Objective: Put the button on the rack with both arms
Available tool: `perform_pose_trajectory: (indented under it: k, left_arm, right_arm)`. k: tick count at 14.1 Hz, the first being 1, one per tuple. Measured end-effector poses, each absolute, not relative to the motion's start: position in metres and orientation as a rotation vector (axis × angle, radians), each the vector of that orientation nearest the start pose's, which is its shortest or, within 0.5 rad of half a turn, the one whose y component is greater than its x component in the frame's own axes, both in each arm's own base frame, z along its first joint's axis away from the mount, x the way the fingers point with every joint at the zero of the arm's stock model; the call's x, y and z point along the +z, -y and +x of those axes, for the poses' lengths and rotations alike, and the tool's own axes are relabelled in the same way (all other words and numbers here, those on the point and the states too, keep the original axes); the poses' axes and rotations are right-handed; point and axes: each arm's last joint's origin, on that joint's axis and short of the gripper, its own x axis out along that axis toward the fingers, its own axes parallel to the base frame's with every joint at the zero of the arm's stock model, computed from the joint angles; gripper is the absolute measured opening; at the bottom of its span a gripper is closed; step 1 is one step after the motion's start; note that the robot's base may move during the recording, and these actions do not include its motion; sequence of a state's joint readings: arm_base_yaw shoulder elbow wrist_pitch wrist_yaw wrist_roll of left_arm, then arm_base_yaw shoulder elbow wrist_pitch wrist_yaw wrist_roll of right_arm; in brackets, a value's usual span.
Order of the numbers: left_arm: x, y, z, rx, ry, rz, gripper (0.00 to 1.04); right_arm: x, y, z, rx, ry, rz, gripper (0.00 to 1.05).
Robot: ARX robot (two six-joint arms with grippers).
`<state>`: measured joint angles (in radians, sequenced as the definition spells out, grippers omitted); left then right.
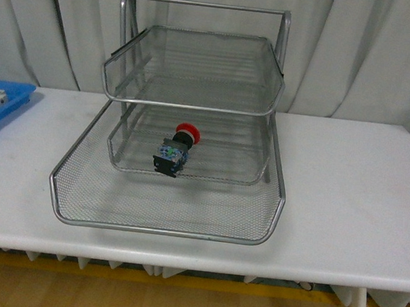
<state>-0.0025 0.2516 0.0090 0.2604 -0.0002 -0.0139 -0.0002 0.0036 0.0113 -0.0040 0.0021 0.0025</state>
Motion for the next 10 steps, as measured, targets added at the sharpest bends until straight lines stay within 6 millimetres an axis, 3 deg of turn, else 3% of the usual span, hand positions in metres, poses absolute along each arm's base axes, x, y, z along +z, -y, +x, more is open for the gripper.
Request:
perform_pose_trajectory:
  k: [6, 10]
  left_arm:
    - [0.167, 0.000, 0.098, -0.003, 0.009, -0.014, 0.02]
    - [0.166, 0.000, 0.098, -0.002, -0.004, -0.014, 0.04]
  right_arm:
    - [0.167, 0.000, 0.097, -0.002, 0.004, 0.002, 0.98]
    - [0.167, 0.000, 0.097, -0.001, 0.004, 0.002, 0.98]
